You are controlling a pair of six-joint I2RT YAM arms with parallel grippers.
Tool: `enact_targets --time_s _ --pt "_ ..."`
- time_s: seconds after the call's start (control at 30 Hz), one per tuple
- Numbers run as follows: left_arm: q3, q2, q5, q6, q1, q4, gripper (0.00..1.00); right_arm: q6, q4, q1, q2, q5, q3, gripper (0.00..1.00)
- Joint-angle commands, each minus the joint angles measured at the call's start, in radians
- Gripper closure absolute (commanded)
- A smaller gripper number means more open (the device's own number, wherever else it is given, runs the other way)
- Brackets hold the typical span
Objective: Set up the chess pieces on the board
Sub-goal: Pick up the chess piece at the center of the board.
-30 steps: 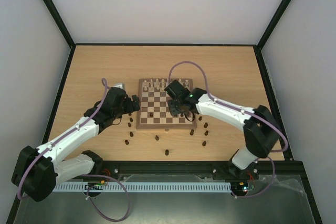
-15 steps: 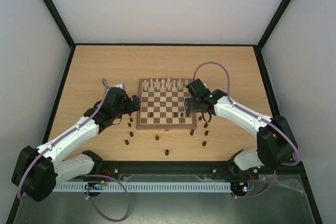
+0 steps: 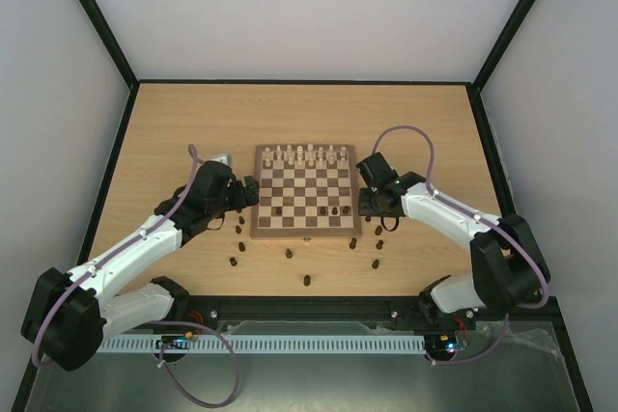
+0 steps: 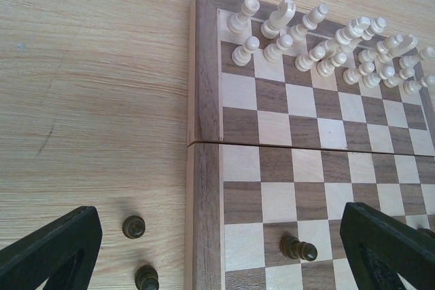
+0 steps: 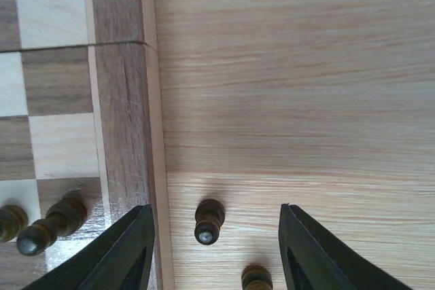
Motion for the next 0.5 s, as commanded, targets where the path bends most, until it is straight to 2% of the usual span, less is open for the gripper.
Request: enact_targets --time_s 0.0,0.17,0.47 --pt "-0.017 -0.006 0.01 0.013 0.006 0.02 0.01 0.01 0.013 -0.002 0.042 -0.027 -0.028 0.51" --pt "-0.02 -0.004 0.009 0.014 0.006 0.022 0.01 0.005 0.036 -0.002 0.074 -0.055 -0.045 0.62" --pt "-0.021 -0.002 0.007 0.014 0.006 0.02 0.01 -0.002 0.039 -0.002 0.097 -0.056 -0.052 0.73"
